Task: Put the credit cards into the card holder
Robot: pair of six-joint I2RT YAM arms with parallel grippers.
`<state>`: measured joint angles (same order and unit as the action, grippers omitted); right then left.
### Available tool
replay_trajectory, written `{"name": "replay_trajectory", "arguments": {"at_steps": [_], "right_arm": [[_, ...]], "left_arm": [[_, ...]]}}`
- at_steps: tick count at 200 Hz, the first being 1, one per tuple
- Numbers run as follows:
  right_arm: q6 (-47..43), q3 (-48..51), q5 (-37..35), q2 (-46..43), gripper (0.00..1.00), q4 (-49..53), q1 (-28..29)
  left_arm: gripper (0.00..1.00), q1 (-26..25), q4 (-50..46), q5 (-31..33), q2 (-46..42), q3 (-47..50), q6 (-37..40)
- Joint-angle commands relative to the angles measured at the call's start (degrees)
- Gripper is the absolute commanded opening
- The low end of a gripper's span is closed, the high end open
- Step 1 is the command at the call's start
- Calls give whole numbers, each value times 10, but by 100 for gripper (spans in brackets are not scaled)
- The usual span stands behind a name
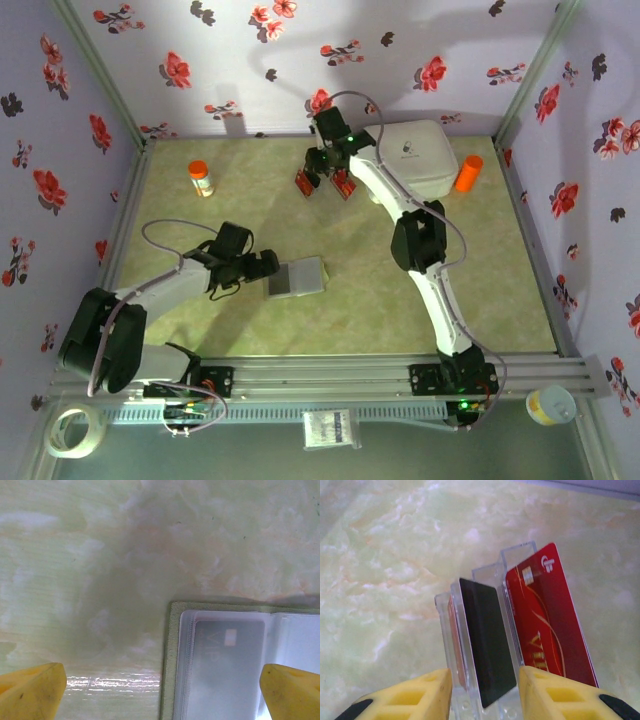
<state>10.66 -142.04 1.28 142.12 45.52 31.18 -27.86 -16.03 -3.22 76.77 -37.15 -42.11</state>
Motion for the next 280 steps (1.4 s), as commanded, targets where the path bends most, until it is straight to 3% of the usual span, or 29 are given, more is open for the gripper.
{"name": "replay_trajectory", "arguments": {"at_steps": [1,117,280], "right_arm": [[-17,-33,-6,22,40,-26,4],[-66,-73,-47,81,37,-28,14],[-75,-90,-67,81,1,-21,14]], "left_arm": [[100,2,2,-12,2,-17,-8],[100,2,5,-20,-2,-8,-15],[100,3,24,-24,8,6,-17]]}}
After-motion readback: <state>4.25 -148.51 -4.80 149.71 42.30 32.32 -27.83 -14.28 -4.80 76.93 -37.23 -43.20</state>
